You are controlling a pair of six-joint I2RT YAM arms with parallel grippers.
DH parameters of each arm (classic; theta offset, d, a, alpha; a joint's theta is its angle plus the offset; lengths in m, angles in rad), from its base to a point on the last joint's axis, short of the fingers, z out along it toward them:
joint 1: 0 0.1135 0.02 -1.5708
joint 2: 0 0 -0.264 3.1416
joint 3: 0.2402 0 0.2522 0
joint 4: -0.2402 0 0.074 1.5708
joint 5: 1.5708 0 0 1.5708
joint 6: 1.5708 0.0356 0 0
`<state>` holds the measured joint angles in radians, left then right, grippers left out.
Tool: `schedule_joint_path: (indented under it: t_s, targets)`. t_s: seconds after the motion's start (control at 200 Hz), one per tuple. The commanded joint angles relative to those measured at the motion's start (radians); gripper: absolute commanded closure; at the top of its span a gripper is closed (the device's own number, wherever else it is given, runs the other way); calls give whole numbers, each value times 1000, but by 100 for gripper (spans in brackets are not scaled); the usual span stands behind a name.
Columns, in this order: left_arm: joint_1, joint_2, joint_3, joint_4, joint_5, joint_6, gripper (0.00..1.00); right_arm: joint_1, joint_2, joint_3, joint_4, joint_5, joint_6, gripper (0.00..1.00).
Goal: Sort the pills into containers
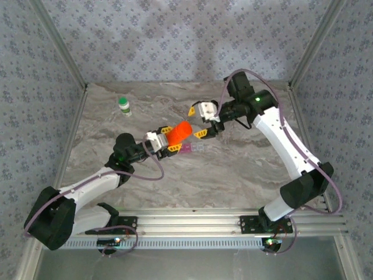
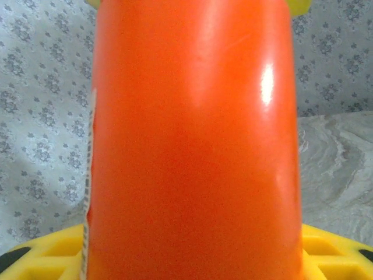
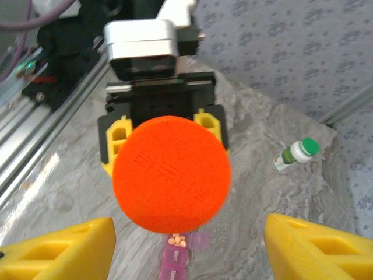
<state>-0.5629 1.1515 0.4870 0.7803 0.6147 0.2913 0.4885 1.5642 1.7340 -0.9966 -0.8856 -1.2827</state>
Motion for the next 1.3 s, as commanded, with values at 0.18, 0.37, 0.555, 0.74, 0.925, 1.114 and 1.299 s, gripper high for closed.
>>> schedule_joint_path:
  t_s: [0.18, 0.37, 0.555, 0.74, 0.925, 1.114, 1.299]
  targets:
    - [8, -23, 19, -8, 51, 10, 100, 40, 51, 118, -196, 112, -148, 30]
    - [8, -18, 30, -24, 58, 11, 100, 93, 73, 149, -200, 138, -152, 28]
    - [8, -19, 32, -30, 62, 9, 100, 127, 109, 197, -242, 152, -156, 31]
    - [9, -16, 37, -56, 47, 22, 100, 145, 132, 221, -306, 212, -156, 52]
    - [8, -11, 64, -97, 32, 43, 100, 192, 150, 233, -335, 347, -85, 61]
    - [8, 1, 101, -117, 40, 48, 100, 246, 165, 222, -360, 458, -51, 67]
    - [8, 9, 118, -143, 46, 46, 100, 296, 146, 190, -353, 563, -47, 72]
